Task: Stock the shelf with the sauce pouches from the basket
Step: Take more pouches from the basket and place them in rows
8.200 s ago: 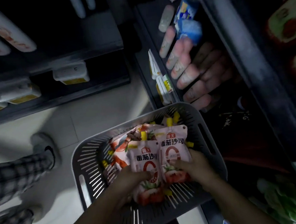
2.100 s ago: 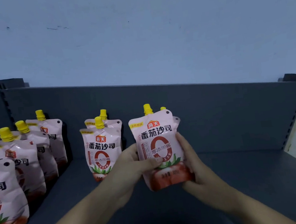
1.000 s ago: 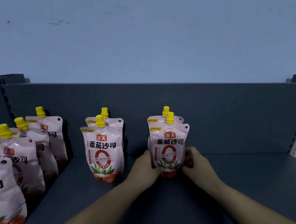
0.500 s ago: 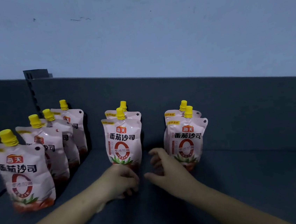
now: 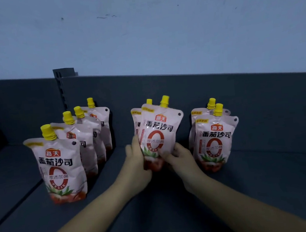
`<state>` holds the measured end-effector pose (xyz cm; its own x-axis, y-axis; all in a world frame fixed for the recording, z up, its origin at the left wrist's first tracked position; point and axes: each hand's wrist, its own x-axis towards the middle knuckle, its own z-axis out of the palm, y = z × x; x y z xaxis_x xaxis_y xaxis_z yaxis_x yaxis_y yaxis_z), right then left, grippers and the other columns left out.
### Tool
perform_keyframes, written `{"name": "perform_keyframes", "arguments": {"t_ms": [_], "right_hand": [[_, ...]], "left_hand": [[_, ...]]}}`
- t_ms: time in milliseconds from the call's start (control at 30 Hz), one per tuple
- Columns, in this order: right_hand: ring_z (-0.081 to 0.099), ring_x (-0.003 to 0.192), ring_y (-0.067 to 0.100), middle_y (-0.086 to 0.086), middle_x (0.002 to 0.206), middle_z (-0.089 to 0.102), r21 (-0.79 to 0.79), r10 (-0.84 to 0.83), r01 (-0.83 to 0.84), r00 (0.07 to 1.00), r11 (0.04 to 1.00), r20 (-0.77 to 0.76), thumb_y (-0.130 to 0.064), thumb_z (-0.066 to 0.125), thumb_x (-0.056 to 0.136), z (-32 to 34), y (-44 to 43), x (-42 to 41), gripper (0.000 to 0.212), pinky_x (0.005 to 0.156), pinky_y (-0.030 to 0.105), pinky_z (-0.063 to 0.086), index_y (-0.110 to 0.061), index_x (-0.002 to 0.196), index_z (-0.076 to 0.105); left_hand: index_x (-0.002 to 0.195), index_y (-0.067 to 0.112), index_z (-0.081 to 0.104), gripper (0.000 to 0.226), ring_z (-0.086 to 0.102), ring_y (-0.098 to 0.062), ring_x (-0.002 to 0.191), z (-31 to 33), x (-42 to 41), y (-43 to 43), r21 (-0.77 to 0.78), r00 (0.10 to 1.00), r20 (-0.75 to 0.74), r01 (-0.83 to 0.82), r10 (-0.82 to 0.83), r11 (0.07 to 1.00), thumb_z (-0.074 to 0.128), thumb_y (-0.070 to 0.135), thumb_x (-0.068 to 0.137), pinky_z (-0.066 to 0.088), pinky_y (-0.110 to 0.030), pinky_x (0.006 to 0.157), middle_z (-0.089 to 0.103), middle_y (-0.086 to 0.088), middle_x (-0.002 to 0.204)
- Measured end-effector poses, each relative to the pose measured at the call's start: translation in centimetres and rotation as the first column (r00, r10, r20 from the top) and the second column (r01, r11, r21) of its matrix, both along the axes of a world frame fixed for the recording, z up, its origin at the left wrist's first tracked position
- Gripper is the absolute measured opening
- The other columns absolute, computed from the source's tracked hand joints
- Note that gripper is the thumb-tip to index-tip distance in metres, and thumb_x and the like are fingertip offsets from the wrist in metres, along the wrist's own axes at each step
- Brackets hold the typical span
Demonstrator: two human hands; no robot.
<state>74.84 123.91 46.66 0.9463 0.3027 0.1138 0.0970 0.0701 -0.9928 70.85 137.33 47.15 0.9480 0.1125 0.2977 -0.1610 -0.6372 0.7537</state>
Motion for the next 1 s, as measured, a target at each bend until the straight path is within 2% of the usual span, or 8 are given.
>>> {"name": "perform_keyframes", "arguments": {"t_ms": [100, 267, 400, 500, 633, 800, 900, 1000], "right_hand": [[0.061, 0.109, 0.012, 0.001, 0.120, 0.063, 0.088, 0.025, -0.035, 0.993, 0.996, 0.114, -0.014, 0.057, 0.090, 2.4, -0.9, -0.9, 0.033, 0.086, 0.026, 0.054, -0.020, 0.122, 0.049], [0.061, 0.113, 0.008, 0.002, 0.135, 0.055, 0.084, 0.090, -0.120, 0.948, 0.989, 0.305, -0.025, 0.059, 0.084, 6.0, -1.9, -1.8, 0.071, 0.083, 0.023, 0.056, -0.038, 0.139, 0.015], [0.060, 0.110, 0.001, -0.017, 0.122, 0.056, -0.055, 0.238, -0.237, 0.875, 0.970, 0.423, -0.014, 0.069, 0.076, 6.9, -2.9, -2.3, 0.068, 0.081, 0.018, 0.052, -0.035, 0.131, 0.033], [0.062, 0.110, 0.007, -0.008, 0.123, 0.060, -0.104, 0.228, -0.203, 0.869, 0.974, 0.439, -0.001, 0.069, 0.079, 6.9, -3.6, -2.0, 0.067, 0.083, 0.021, 0.053, -0.029, 0.133, 0.041], [0.060, 0.106, -0.005, -0.016, 0.120, 0.057, -0.120, 0.165, -0.121, 0.853, 0.985, 0.496, 0.009, 0.062, 0.079, 7.0, -3.0, -2.8, 0.067, 0.080, 0.014, 0.052, -0.032, 0.127, 0.043], [0.058, 0.100, -0.014, -0.033, 0.109, 0.056, -0.018, 0.072, -0.072, 0.860, 0.997, 0.505, 0.005, 0.052, 0.087, 6.1, -1.7, -4.1, 0.060, 0.075, 0.010, 0.050, -0.041, 0.122, 0.044], [0.055, 0.109, -0.012, -0.028, 0.120, 0.054, -0.008, 0.046, -0.048, 0.875, 0.999, 0.483, -0.003, 0.053, 0.090, 5.3, -1.6, -4.2, 0.058, 0.086, 0.012, 0.048, -0.051, 0.119, 0.041], [0.055, 0.110, -0.009, -0.023, 0.121, 0.058, 0.027, 0.031, -0.049, 0.885, 0.998, 0.464, 0.000, 0.050, 0.090, 4.9, -1.6, -4.2, 0.057, 0.087, 0.012, 0.047, -0.043, 0.127, 0.043]], "left_hand": [[0.134, 0.031, 0.027, 0.083, 0.053, -0.011, 0.116, 2.2, -1.0, 0.0, -0.055, 0.978, 0.182, 0.116, -0.104, 0.992, 0.069, 0.009, 0.066, 0.049, -0.029, 0.095, 0.045, -0.001, 0.127], [0.129, 0.040, 0.021, 0.080, 0.050, 0.021, 0.106, 5.9, -2.7, -0.3, -0.222, 0.941, 0.289, 0.245, -0.176, 0.944, 0.071, 0.006, 0.077, 0.044, -0.003, 0.083, 0.044, 0.036, 0.116], [0.124, 0.031, 0.042, 0.069, 0.058, 0.012, 0.103, 6.8, -3.1, -0.7, -0.330, 0.931, 0.349, 0.231, -0.110, 0.915, 0.079, 0.027, 0.066, 0.052, -0.016, 0.086, 0.053, 0.025, 0.115], [0.122, 0.026, 0.049, 0.062, 0.064, -0.006, 0.102, 7.1, -3.5, -0.1, -0.378, 0.928, 0.338, 0.284, -0.155, 0.881, 0.073, 0.021, 0.065, 0.056, -0.028, 0.082, 0.061, 0.005, 0.118], [0.120, 0.029, 0.047, 0.056, 0.063, -0.008, 0.104, 6.6, -4.3, -0.1, -0.337, 0.916, 0.354, 0.314, -0.190, 0.887, 0.070, 0.019, 0.069, 0.054, -0.021, 0.082, 0.061, 0.003, 0.119], [0.101, 0.038, 0.051, 0.046, 0.067, -0.007, 0.085, 5.5, -4.3, -1.9, -0.373, 0.884, 0.457, 0.090, 0.099, 0.924, 0.074, 0.021, 0.065, 0.055, -0.021, 0.068, 0.066, 0.010, 0.098], [0.095, 0.030, 0.053, 0.038, 0.066, -0.005, 0.076, 5.5, -4.3, -2.3, -0.308, 0.868, 0.474, 0.006, 0.148, 0.952, 0.077, 0.016, 0.069, 0.052, -0.017, 0.063, 0.066, 0.012, 0.090], [0.097, 0.037, 0.052, 0.031, 0.064, -0.001, 0.080, 5.6, -4.6, -2.4, -0.214, 0.872, 0.475, -0.020, 0.122, 0.977, 0.069, 0.024, 0.074, 0.049, -0.011, 0.065, 0.065, 0.013, 0.090]]}}
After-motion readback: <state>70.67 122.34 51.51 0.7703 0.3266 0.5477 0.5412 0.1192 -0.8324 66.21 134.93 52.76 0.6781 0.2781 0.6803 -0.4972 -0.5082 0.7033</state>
